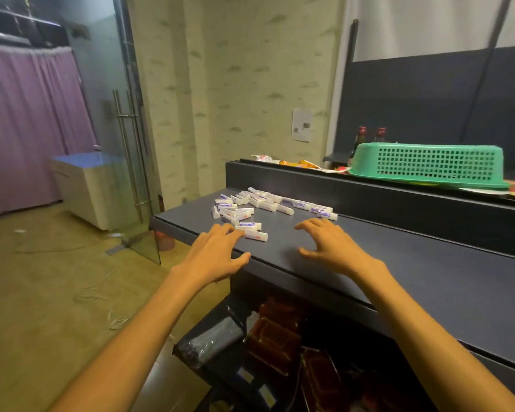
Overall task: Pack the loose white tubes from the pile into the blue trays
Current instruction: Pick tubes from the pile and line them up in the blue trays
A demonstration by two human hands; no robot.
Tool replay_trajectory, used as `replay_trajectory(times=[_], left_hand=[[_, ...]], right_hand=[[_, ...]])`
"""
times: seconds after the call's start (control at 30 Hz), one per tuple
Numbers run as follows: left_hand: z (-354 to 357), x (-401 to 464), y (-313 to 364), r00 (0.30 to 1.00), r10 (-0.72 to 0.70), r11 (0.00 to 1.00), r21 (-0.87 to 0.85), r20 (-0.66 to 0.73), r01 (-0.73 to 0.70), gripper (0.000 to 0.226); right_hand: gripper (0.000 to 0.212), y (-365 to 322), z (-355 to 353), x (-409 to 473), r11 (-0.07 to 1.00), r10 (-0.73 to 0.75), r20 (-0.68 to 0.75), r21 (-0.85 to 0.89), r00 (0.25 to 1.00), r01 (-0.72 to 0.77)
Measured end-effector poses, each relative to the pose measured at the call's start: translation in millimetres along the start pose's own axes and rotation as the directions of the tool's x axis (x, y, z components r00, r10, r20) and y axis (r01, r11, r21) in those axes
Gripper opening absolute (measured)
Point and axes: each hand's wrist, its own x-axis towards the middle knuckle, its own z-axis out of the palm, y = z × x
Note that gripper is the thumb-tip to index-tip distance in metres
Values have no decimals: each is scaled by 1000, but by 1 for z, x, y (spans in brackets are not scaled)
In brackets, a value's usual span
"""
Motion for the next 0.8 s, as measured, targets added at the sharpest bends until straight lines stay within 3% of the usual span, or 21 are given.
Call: replay_trajectory(times=[0.5,0.8], left_hand=[[32,179,-49,979,206,972,-112,-6,-205,58],[62,270,-58,908,418,892,-180,-18,-415,54]], right_hand=[[55,65,14,105,957,288,-2,-36,958,-288],[53,86,25,142,881,467,-27,-68,884,-468]])
